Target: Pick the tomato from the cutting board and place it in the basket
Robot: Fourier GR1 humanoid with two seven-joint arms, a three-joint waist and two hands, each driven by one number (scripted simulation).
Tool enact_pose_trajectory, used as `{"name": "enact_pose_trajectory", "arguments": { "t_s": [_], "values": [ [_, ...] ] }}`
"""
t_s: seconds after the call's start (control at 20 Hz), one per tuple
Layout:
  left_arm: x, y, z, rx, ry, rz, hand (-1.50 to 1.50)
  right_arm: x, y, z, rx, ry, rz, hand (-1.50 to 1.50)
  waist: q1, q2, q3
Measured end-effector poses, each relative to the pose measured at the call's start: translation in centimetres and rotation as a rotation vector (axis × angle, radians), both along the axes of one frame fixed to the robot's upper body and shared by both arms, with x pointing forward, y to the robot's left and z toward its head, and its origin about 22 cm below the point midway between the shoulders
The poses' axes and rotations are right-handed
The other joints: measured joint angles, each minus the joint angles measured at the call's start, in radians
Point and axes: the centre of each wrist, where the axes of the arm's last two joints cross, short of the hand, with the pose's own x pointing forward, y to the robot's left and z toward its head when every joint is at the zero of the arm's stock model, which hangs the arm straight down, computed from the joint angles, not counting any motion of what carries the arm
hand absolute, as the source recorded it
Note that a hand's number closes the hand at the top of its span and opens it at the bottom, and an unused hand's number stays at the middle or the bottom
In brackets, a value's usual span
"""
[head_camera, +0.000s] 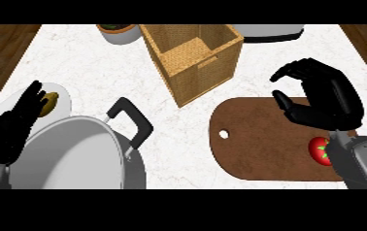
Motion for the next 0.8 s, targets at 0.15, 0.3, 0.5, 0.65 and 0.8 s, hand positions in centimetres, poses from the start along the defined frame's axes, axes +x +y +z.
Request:
{"name": "enact_pose_trajectory", "arguments": {
  "t_s": [0.15,0.3,0.5,0.65,0.8],
  "values": [
    [-0.2,0.2,0.0,-0.008,0.036,0.019,0.0,-1.0,0.4,-0.3,-0.072,-0.018,-0.028,-1.5,-0.01,-0.002,0.0],
    [-0.5,0.6,0.2,-0.012,0.066,0.036,0.0,-1.5,-0.9,0.5,-0.226,-0.027,-0.119,-1.5,-0.023,-0.006,-0.004],
    [-1.0,1.2,0.4,-0.017,0.097,0.059,0.0,-1.8,-4.7,3.2,-0.509,-0.04,-0.277,-1.5,-0.044,-0.01,-0.011],
    [-1.3,1.4,0.5,-0.021,0.114,0.07,0.0,-2.2,-7.1,6.1,-0.698,-0.039,-0.349,-1.5,-0.055,-0.013,-0.013],
    [-1.4,1.3,0.7,-0.029,0.119,0.076,0.0,-2.7,-8.7,10.0,-0.848,-0.031,-0.383,-1.5,-0.058,-0.014,-0.015]
  ]
}}
